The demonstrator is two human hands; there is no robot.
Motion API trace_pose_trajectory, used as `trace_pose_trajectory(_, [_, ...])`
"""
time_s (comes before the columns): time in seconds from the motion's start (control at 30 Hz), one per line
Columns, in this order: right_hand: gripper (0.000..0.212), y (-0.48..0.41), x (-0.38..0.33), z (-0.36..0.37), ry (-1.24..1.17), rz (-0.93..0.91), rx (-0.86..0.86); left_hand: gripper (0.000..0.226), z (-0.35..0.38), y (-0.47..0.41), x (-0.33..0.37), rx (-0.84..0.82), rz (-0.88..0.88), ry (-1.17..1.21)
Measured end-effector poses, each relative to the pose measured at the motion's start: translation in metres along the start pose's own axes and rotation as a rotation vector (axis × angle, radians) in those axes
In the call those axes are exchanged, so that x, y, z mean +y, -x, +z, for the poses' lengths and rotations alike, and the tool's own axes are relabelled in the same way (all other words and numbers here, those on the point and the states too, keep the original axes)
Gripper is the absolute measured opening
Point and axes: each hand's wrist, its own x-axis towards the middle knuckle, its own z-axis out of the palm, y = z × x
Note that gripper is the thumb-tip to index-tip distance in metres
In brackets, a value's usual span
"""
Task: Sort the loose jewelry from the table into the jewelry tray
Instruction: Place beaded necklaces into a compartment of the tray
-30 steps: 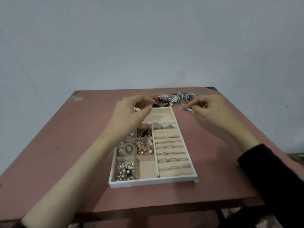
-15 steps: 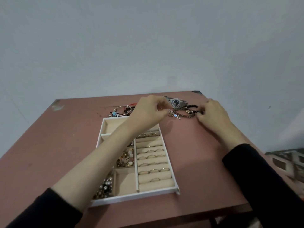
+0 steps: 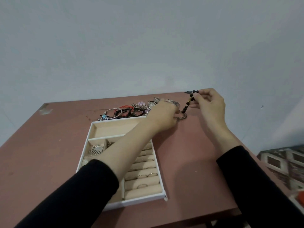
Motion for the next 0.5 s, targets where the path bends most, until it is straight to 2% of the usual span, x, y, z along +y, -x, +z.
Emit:
trace_pose_trajectory(0.07, [0.008, 0.0, 0.0, 0.0, -0.007, -0.007, -0.003, 0.032, 0.004, -0.003, 0.006, -0.028, 0.063, -0.184])
trace_pose_trajectory(0.13, [0.004, 0.0, -0.001, 0.0, -0.003, -0.013, 0.002, 0.031, 0.004, -0.005, 0.011, -0.018, 0.136, -0.342])
trace_pose_trajectory(0.23, [0.003, 0.0, -0.002, 0.0, 0.0, -0.013, 0.016, 0.024, 0.005, -0.006, 0.013, 0.057, 0.152, -0.399])
trace_pose_trajectory(0.33, [0.003, 0.0, -0.001, -0.001, 0.002, -0.012, 0.027, 0.025, -0.001, -0.002, 0.01, 0.163, 0.072, -0.221])
trace_pose_trajectory(0.5, [0.008, 0.002, -0.002, 0.0, -0.037, -0.011, 0.029, 0.016, -0.029, 0.009, -0.009, 0.282, -0.102, 0.4])
